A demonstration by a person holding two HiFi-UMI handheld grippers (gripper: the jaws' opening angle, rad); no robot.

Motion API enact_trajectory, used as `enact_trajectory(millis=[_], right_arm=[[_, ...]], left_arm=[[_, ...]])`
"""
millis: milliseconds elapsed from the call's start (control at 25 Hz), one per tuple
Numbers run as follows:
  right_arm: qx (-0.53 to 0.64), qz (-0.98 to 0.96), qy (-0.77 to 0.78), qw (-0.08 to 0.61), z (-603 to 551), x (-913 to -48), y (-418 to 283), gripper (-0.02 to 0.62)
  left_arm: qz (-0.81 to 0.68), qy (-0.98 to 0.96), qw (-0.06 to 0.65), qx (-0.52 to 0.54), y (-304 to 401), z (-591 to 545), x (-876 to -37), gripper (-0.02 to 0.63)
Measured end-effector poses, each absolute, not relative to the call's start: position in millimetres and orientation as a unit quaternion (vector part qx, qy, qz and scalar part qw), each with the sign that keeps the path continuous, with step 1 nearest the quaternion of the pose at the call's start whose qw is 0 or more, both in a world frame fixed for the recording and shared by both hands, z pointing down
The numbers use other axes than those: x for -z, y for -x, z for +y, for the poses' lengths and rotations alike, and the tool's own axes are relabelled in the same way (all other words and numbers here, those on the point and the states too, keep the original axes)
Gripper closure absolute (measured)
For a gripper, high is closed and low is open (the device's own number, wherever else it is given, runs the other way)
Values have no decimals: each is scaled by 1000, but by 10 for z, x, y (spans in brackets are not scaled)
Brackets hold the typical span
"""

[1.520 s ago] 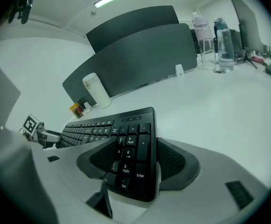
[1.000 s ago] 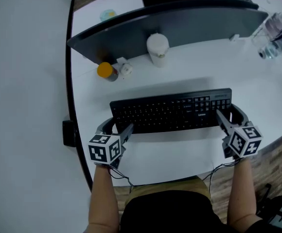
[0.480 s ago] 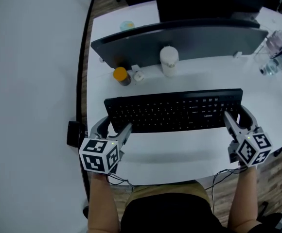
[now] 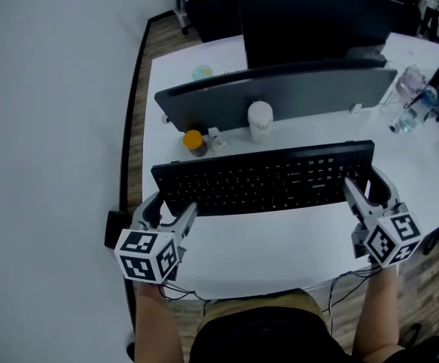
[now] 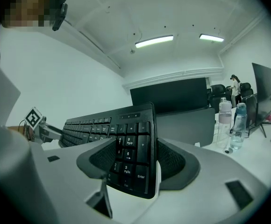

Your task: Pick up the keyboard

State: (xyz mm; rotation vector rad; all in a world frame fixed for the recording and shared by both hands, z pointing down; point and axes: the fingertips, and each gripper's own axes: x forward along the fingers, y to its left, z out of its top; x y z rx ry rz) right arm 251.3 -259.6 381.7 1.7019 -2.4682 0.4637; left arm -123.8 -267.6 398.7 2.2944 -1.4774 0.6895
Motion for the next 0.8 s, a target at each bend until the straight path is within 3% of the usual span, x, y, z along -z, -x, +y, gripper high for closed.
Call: enact_trajectory(millis=[800], right_arm=[[-93, -782, -616, 1, -1737, -2704, -2055, 311]], left_arm=[[-486, -847, 88, -198, 1648, -2360, -2812, 281]])
